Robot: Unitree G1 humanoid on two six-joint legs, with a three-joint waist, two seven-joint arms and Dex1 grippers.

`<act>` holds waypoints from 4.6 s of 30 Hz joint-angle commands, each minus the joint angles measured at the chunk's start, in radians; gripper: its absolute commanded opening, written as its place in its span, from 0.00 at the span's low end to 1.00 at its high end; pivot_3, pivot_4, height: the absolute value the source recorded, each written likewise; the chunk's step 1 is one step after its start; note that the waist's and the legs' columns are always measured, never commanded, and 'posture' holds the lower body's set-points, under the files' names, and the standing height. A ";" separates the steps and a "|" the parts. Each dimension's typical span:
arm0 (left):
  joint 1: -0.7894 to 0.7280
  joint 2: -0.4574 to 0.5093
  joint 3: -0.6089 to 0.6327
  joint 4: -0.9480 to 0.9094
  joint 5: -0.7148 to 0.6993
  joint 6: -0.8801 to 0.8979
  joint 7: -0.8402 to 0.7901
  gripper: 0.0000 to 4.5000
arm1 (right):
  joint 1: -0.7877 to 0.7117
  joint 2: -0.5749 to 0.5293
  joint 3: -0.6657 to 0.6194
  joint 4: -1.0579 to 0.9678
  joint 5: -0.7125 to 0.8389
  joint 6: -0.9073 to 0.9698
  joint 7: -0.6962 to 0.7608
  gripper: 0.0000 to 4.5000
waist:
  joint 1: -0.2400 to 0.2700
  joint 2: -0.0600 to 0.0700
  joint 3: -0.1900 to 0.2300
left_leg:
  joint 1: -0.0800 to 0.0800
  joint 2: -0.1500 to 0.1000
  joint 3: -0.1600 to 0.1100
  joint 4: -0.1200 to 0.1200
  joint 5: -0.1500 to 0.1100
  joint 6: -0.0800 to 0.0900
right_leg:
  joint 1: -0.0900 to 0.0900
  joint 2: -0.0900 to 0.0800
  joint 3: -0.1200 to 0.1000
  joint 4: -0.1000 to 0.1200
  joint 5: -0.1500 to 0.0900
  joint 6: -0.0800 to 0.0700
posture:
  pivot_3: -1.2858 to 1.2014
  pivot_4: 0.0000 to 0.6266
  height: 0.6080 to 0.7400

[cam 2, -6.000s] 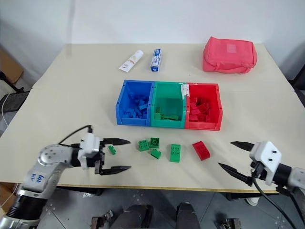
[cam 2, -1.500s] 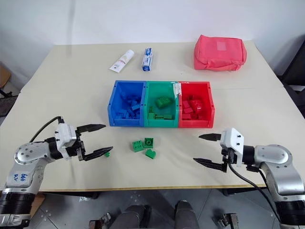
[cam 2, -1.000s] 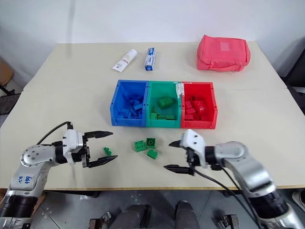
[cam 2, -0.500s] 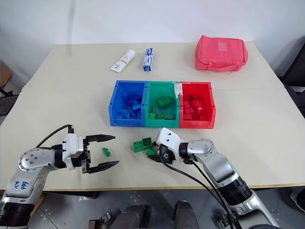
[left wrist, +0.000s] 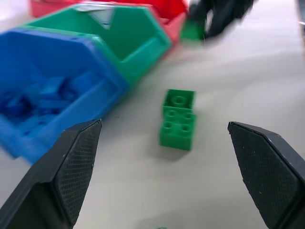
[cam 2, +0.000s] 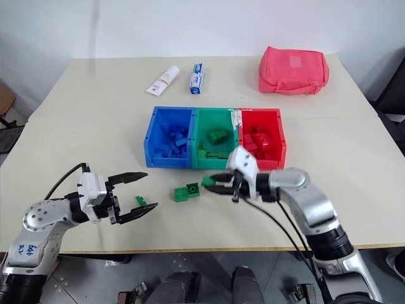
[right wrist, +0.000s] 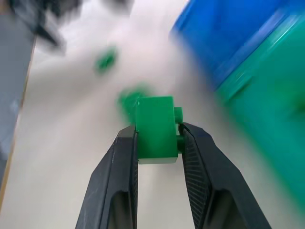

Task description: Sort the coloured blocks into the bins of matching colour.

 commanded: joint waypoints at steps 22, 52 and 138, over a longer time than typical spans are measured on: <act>-0.081 0.091 0.038 0.170 0.020 -0.027 -0.085 1.00 | 0.205 -0.190 -0.216 0.072 0.060 -0.416 0.276 1.00 | 0.003 0.000 0.000 | -0.001 -0.001 0.001 0.000 -0.001 0.001 | -0.001 -0.001 -0.001 -0.001 0.000 0.000 | 0.52 0.24 1.00; -0.609 -0.115 -0.626 0.118 0.470 0.456 0.017 0.92 | 0.807 -0.325 -0.371 -0.347 0.144 -0.382 0.192 1.00 | 0.032 -0.001 0.001 | -0.001 -0.002 0.002 0.002 0.000 0.003 | 0.002 0.003 0.000 -0.003 0.002 0.003 | 0.52 0.24 1.00; -0.425 -0.026 -0.466 0.008 0.366 0.456 0.124 0.79 | 0.778 -0.310 -0.377 -0.303 0.058 -0.466 0.114 1.00 | 0.032 -0.002 0.001 | 0.000 -0.002 0.003 0.005 0.000 0.003 | 0.001 0.003 0.001 0.003 0.002 0.002 | 0.52 0.24 1.00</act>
